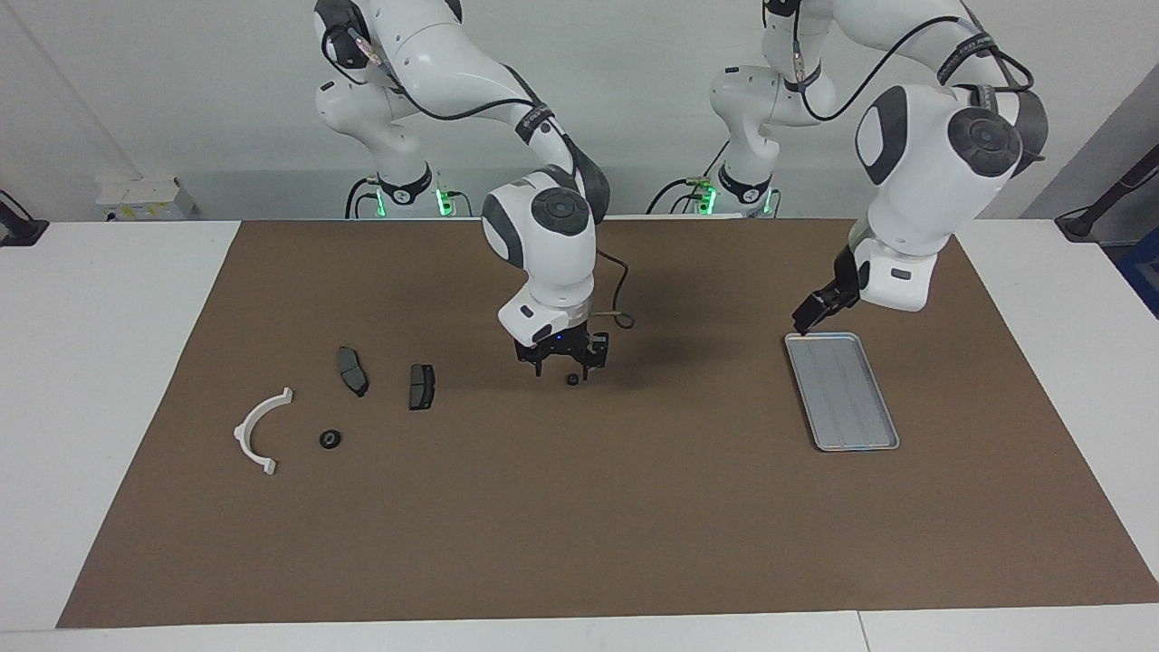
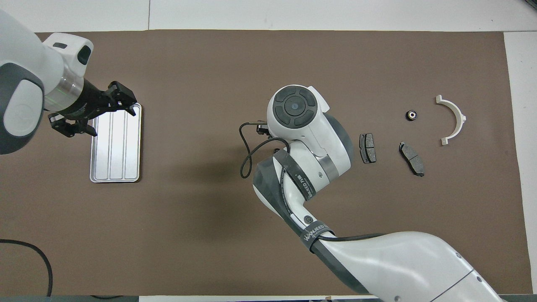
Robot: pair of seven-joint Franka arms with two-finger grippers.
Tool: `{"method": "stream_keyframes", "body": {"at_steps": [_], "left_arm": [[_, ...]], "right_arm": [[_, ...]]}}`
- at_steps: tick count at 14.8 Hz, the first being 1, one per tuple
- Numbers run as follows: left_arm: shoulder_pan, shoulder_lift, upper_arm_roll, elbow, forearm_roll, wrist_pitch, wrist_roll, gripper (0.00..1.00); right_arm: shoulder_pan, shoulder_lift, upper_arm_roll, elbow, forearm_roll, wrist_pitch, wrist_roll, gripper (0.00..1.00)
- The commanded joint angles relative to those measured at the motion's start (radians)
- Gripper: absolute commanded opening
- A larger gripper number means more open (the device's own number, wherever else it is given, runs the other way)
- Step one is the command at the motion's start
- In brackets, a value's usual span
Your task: Place bearing gear from tray to pile
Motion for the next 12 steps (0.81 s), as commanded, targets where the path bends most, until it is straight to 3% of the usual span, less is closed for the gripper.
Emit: {"method": "stream_keyframes", "body": {"at_steps": [1,6,12], "left_arm": [[0.044,-0.106,-0.008,-0.084,-0.005,-0.036,0.104,1.0],[0.153,-0.249,-0.043,-0.256,-0.005,-0.033,0.238,1.0],[0.216,-0.245,-0.108,-0.265,-0.005,0.034,0.246,1.0]], "right_arm": [[0.002,0.015,0.0,-0.054,-0.014,0.074,0.013,0.84],[0.028,0.03,0.001,-0.076,0.0,0.104,0.017,0.84],[0.046,0.036,0.001,-0.131,0.001,0.185,0.016,0.84]]}}
